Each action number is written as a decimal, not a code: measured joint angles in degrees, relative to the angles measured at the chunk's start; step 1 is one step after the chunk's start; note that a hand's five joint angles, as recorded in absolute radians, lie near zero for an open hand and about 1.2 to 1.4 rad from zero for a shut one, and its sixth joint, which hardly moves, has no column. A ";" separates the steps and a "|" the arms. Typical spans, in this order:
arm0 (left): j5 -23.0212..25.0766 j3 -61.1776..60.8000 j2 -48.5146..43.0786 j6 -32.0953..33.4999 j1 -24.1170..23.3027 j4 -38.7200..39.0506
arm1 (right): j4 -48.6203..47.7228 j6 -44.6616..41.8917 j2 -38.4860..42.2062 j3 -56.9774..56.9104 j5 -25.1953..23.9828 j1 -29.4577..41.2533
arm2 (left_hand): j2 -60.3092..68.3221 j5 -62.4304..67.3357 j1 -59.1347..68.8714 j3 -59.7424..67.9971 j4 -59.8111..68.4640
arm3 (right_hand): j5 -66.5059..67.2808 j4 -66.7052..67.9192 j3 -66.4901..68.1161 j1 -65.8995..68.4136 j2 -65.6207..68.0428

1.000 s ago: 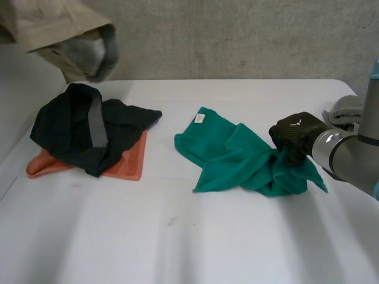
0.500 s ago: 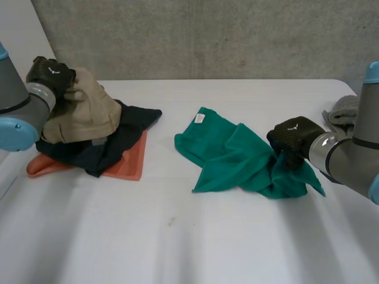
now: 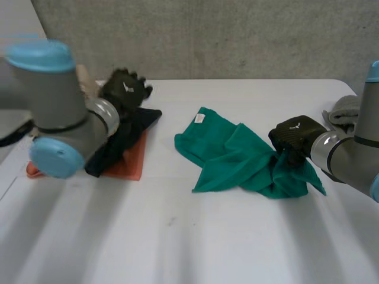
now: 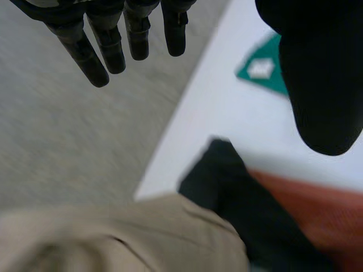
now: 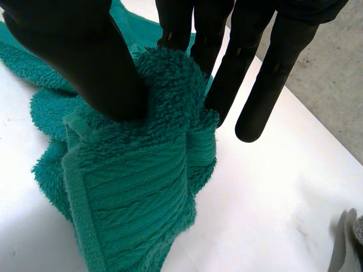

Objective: Fold the laundry.

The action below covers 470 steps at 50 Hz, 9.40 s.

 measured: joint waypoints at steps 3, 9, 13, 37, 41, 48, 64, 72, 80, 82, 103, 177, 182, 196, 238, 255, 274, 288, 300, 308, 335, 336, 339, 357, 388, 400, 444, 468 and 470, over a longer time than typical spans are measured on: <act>-2.27 2.52 -5.48 3.12 0.34 0.25 | 0.00 0.00 0.00 0.00 -0.06 -0.03 | 0.00 0.00 0.00 0.00 0.00 | 0.00 0.08 0.00 0.00 0.00; -4.54 7.14 -13.47 8.78 2.16 1.15 | 0.00 0.00 0.03 0.10 -0.17 0.02 | 0.00 0.00 0.00 0.00 0.00 | 0.00 0.10 0.00 0.00 0.00; -4.47 9.53 -16.74 10.40 3.36 1.51 | 0.00 0.00 0.12 0.19 -0.20 0.09 | 0.00 0.00 0.00 0.00 0.00 | 0.00 0.10 0.00 0.00 0.00; -11.44 22.22 -25.98 18.84 15.23 10.42 | 0.01 -0.01 1.16 0.48 -0.32 0.93 | 57.23 49.31 49.82 54.35 56.71 | 0.00 0.10 0.00 0.00 0.00; -13.40 24.55 -27.04 22.22 16.67 10.63 | 0.00 0.03 1.22 0.50 -0.35 1.06 | 57.43 49.31 49.87 54.74 56.94 | 0.00 0.10 0.05 0.00 0.00; -14.45 22.69 -24.16 21.40 15.62 8.76 | -0.04 0.29 0.94 0.50 -0.38 1.05 | 21.41 17.94 17.39 20.93 20.08 | 0.00 0.10 0.33 0.00 0.00; -4.55 -2.38 4.21 -0.71 6.99 3.89 | -0.74 4.16 -4.32 -2.00 -2.25 0.51 | 0.00 0.00 -0.28 -0.08 -0.08 | 0.00 0.10 0.33 0.00 0.00; 2.16 -6.81 11.25 -18.87 -1.69 -2.00 | -0.91 10.84 -11.93 -5.54 -6.47 1.30 | 0.00 0.00 -0.28 -0.08 -0.08 | 0.00 0.11 0.33 0.00 0.00; 5.38 -4.09 4.82 -28.95 -13.17 -5.13 | -2.91 19.23 -17.26 -6.28 -12.11 2.67 | 0.00 0.00 -0.28 -0.07 -0.08 | 0.00 0.11 0.33 0.00 0.00; 4.26 -1.95 1.98 -30.29 -15.76 -5.22 | -3.62 21.36 -17.90 -6.18 -13.09 3.03 | 0.00 0.00 -0.28 -0.07 -0.08 | 0.00 0.11 0.33 0.00 0.00; -7.93 11.56 -9.18 -49.55 -19.00 -13.32 | -4.55 26.06 -19.20 -2.01 -14.90 2.94 | 56.75 52.91 54.65 55.94 57.08 | 0.00 0.12 0.33 0.00 0.00; -8.82 -15.83 -5.24 11.04 -19.76 15.78 | -13.06 2.29 17.67 -10.80 -11.24 2.60 | 55.60 52.66 53.19 54.86 56.07 | -1.90 -4.61 -3.18 -0.63 -2.05; -10.87 -14.53 -2.85 8.57 -18.62 14.45 | -13.35 5.56 16.39 -10.83 -9.60 2.28 | 56.78 52.86 53.19 56.00 57.13 | 0.63 -0.16 -0.03 -0.13 0.45; -10.98 -20.09 22.86 -26.14 -5.69 10.58 | 2.00 4.09 -3.44 -13.36 -8.46 -3.57 | 56.80 54.21 53.47 56.00 57.16 | 1.66 -0.04 0.49 -0.13 0.45; -6.11 -9.75 31.40 -41.18 -9.10 -6.45 | 2.90 25.10 -12.25 6.68 -1.43 0.51 | 56.99 54.22 53.47 56.21 57.20 | -52.04 -54.91 -53.61 -51.19 -53.02; -9.42 3.29 31.47 -42.19 -15.71 -13.06 | -22.62 26.84 -3.76 23.45 1.99 7.22 | 56.99 54.22 53.48 56.22 57.21 | -14.03 -16.92 -15.52 -14.04 -13.89; -8.50 -14.99 18.87 -36.53 0.15 -11.98 | 0.73 -2.72 -16.49 9.74 -7.24 -6.42 | 56.99 54.22 53.48 56.22 57.22 | 1.28 -0.11 0.38 -0.23 0.56; -4.92 3.96 0.10 -34.20 -0.02 -11.43 | 21.87 -15.95 8.40 -21.22 -2.12 -3.16 | 56.99 54.22 53.45 56.22 57.22 | 1.53 0.04 0.48 -0.23 0.56; -11.82 32.13 0.51 -38.67 1.88 5.00 | -10.24 -8.30 11.08 -46.70 7.62 -0.99 | 56.99 54.22 53.48 56.31 57.36 | 2.49 0.06 0.48 -0.23 0.56; -9.97 23.80 4.46 -39.02 3.38 11.36 | -23.49 -2.28 0.59 -28.79 -0.94 -1.62 | 56.99 54.22 53.46 56.31 57.36 | 3.20 0.08 0.48 -0.23 0.56; -8.52 -9.73 4.63 -36.54 7.72 14.54 | -11.96 4.88 9.97 -3.97 -0.34 -5.16 | 57.00 54.22 53.48 56.32 57.40 | -18.60 -20.79 -19.55 -16.10 -19.30; -8.50 -10.00 4.83 -36.54 7.77 14.64 | -11.85 5.94 9.92 -3.81 0.17 -5.38 | 56.99 54.22 53.48 56.31 57.40 | -19.93 -22.33 -21.03 -17.72 -20.77; -8.46 -10.80 5.65 -36.51 7.93 14.86 | -11.17 11.10 9.59 -3.19 1.92 -6.41 | 56.99 54.22 53.48 56.31 57.40 | -25.48 -27.25 -25.70 -22.39 -24.88; -8.42 -17.63 12.80 -33.71 7.87 10.89 | 0.02 17.24 6.53 -0.37 0.98 -12.74 | 56.99 54.22 53.47 56.32 57.40 | 0.92 -0.10 0.44 0.65 0.73; -8.14 -3.42 11.35 -16.11 4.06 -9.34 | 20.91 -30.91 1.98 -15.62 5.74 -11.82 | 57.00 54.22 53.48 56.32 57.41 | 2.18 0.05 0.46 0.65 0.73; -8.15 23.15 8.34 -32.66 5.42 11.01 | -16.30 -7.13 3.27 -40.53 8.77 -9.11 | 57.00 54.22 53.48 56.36 57.42 | 2.78 0.08 0.49 0.65 0.73; 3.16 -21.84 2.07 -8.96 9.34 19.20 | -17.04 1.02 6.38 6.27 1.06 -10.97 | 20.64 18.68 20.53 20.56 20.38 | 2.94 0.10 0.47 0.66 0.73; 10.25 -34.36 10.68 3.61 9.36 20.76 | -15.80 0.86 5.54 7.63 1.02 -11.12 | 15.08 12.97 14.58 14.71 14.45 | 2.94 0.10 0.47 0.65 0.73; 10.79 -34.63 11.56 1.91 9.03 18.78 | -15.79 0.84 5.57 7.63 1.03 -11.13 | 15.27 13.35 14.92 14.93 14.80 | 2.94 0.10 0.47 0.65 0.73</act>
